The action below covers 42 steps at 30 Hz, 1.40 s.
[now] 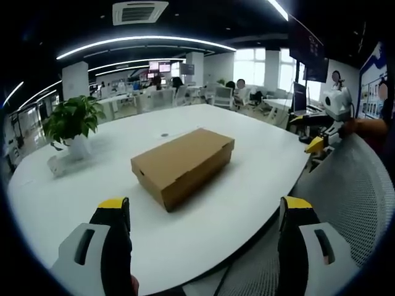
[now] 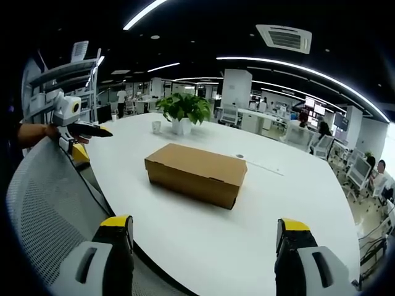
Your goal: Operate the shoe box by opening the lid, removing the specified soft item, and placing it in the target area until the item is outside and the box remains undamaged.
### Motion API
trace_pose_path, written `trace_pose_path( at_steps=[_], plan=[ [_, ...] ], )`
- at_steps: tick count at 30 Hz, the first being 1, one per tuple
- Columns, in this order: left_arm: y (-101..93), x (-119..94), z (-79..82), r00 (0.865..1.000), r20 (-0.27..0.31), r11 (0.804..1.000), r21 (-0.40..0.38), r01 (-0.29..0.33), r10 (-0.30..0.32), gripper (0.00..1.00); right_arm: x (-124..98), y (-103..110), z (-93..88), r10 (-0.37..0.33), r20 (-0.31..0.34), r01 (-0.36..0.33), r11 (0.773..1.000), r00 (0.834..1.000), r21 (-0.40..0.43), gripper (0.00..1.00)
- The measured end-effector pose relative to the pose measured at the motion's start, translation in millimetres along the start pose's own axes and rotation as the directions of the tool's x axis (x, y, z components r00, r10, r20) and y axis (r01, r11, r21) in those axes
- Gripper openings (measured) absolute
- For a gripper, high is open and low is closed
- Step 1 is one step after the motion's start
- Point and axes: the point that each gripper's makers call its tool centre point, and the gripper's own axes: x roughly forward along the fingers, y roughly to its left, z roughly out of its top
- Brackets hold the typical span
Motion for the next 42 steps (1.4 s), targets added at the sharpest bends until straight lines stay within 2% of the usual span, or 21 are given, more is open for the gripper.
trace_pose_path(
  at_steps=[17,26,33,42],
  plan=[
    [1.9,0.2,1.7,1.000,-0.001,1.000,0.006,-0.010,0.010,0.99,-0.4,-2.1,2.2,-0.005,-0.001,0.005,1.000,1.000,-0.011,0.98],
    [2.1,1.5,-0.8,1.000,-0.031,1.000,0.014,0.004,-0.003,0.99,1.5,-0.6,3.0,0.015,-0.024,-0.016,0.999,1.000,-0.030,0.98],
    [13.4,3.8,-0.6,0.999,-0.037,1.000,-0.024,0.001,-0.002,0.99,5.6,-10.9,4.0,0.019,-0.047,-0.020,1.000,0.999,-0.017,0.97],
    [29.0,14.5,4.6,0.999,-0.043,1.000,-0.018,-0.021,0.021,0.98,13.9,-21.1,7.1,0.030,-0.047,-0.031,0.999,0.998,-0.012,0.96]
  ],
)
